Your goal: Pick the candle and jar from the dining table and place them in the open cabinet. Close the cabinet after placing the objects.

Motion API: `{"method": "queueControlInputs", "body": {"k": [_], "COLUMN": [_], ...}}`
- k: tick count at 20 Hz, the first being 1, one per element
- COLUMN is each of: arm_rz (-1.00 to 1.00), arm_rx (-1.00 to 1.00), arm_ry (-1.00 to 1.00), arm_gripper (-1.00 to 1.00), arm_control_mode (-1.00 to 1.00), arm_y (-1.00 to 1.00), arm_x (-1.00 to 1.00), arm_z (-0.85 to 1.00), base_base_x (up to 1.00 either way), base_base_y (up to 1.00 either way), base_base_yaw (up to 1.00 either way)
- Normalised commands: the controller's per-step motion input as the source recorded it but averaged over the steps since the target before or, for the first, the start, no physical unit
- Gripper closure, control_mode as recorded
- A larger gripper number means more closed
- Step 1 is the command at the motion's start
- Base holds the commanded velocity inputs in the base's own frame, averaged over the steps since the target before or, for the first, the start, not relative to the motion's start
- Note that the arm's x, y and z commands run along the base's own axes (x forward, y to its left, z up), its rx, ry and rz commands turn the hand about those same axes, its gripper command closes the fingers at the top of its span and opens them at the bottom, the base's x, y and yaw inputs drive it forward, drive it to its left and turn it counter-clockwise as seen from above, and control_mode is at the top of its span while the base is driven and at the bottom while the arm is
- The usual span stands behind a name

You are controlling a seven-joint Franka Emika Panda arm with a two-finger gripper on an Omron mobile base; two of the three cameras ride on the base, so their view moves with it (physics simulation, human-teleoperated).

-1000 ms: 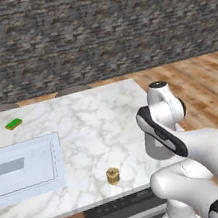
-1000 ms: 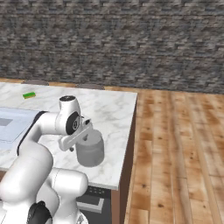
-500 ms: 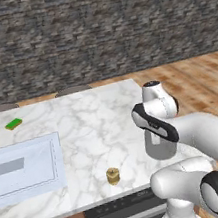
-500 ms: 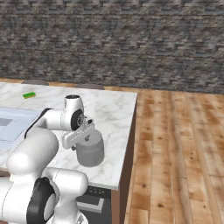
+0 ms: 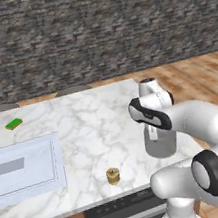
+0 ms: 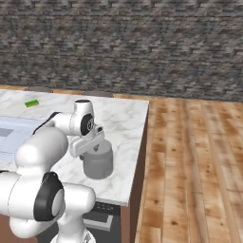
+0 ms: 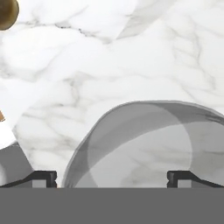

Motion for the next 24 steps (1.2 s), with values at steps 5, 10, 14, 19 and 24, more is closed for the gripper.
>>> {"method": "queueControlInputs", "body": {"k": [5, 10, 14, 19, 24], "arm_rz": [0.00, 0.00, 0.00, 0.00, 0.00], "arm_rx": [0.00, 0.00, 0.00, 0.00, 0.00], "arm_ry": [0.01, 0.00, 0.00, 0.00, 0.00], "arm_gripper": [-1.00, -1.00, -1.00, 1.00, 1.00], "arm_control_mode": [-1.00, -1.00, -1.00, -1.00, -1.00], "arm_y": [-0.15, -0.19, -0.04, 0.00, 0.00], "arm_x": [0.03, -0.27, -0.42, -0.17, 0.00], "arm_z": [-0.22, -0.46, -0.68, -0.77, -0.46], "base_base_x": [0.00, 0.00, 0.00, 0.00, 0.00], "base_base_y": [0.00, 0.00, 0.00, 0.00, 0.00], "base_base_yaw": [0.00, 0.00, 0.00, 0.00, 0.00]}}
